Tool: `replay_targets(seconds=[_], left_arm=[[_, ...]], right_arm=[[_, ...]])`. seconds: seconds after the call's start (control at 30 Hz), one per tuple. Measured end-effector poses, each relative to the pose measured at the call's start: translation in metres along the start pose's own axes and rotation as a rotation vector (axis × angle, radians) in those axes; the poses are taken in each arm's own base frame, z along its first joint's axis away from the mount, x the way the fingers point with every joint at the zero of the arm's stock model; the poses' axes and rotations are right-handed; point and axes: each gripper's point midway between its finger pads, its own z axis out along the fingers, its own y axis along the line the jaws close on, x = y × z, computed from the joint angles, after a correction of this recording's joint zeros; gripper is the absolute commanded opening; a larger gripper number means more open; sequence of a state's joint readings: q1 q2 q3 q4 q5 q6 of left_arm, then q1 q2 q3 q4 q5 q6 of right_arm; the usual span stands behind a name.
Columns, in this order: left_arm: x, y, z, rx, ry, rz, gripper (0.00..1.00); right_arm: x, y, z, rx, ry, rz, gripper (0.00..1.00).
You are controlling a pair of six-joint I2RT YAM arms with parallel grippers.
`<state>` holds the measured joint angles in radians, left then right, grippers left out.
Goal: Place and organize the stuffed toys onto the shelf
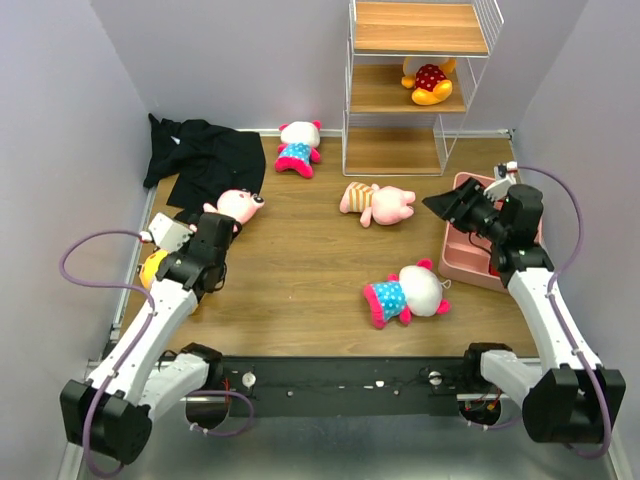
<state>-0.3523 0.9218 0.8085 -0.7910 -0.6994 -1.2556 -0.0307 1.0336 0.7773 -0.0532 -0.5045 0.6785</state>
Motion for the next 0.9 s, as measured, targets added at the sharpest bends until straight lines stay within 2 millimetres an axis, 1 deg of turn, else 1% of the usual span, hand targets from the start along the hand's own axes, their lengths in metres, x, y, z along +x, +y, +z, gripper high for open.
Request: replay_targets(seconds=[0.07,0.13,0.17,0.2,0.27,0.37,0.4,0.47,0.53,0.57,0.6,0.7,0.8,0.9], left_arm=[[-0.003,0.017,0.011,-0.096,-0.007,-0.045,0.95],[-0.003,0.039,0.024,-0.215,-0.005,-0.082,0.92],[-0.003,0.046,0.028,-0.255,-0.004,-0.094,0.91],[-0.001,0.059,0.035,-0.318,0.001,-0.108,0.88],[0.006,0.074,0.041,-0.38,0.021,-0.117,0.86],[0.023,0.087,0.045,-0.413,0.066,-0.117,0.83],[0.026,0.087,0.046,-0.41,0.074,-0.121,0.81],[0.037,0.094,0.048,-0.419,0.1,-0.118,0.77],[0.045,0.097,0.05,-0.419,0.118,-0.12,0.68],[0.048,0.098,0.051,-0.419,0.124,-0.12,0.61],[0.05,0.098,0.052,-0.414,0.13,-0.121,0.4],[0.055,0.097,0.055,-0.398,0.141,-0.124,0.0],[0.055,0.095,0.053,-0.375,0.152,-0.115,0.0],[0.042,0.085,0.042,-0.306,0.136,-0.118,0.0]], right_arm=[[0.008,0.006,-0.007,-0.032,0.014,-0.01,0.69],[0.01,0.014,-0.013,-0.067,0.019,-0.028,0.69],[0.01,0.019,-0.016,-0.084,0.017,-0.04,0.69],[0.01,0.022,-0.018,-0.098,0.016,-0.049,0.69],[0.012,0.028,-0.024,-0.122,0.012,-0.067,0.69],[0.017,0.031,-0.028,-0.141,0.016,-0.075,0.69],[0.018,0.031,-0.029,-0.144,0.019,-0.075,0.69],[0.019,0.031,-0.029,-0.15,0.026,-0.077,0.69],[0.02,0.032,-0.03,-0.155,0.029,-0.079,0.69],[0.02,0.032,-0.03,-0.157,0.03,-0.081,0.69],[0.021,0.032,-0.03,-0.158,0.031,-0.082,0.69],[0.023,0.031,-0.03,-0.156,0.035,-0.082,0.69],[0.023,0.03,-0.03,-0.155,0.036,-0.085,0.69],[0.024,0.03,-0.03,-0.158,0.036,-0.088,0.69]])
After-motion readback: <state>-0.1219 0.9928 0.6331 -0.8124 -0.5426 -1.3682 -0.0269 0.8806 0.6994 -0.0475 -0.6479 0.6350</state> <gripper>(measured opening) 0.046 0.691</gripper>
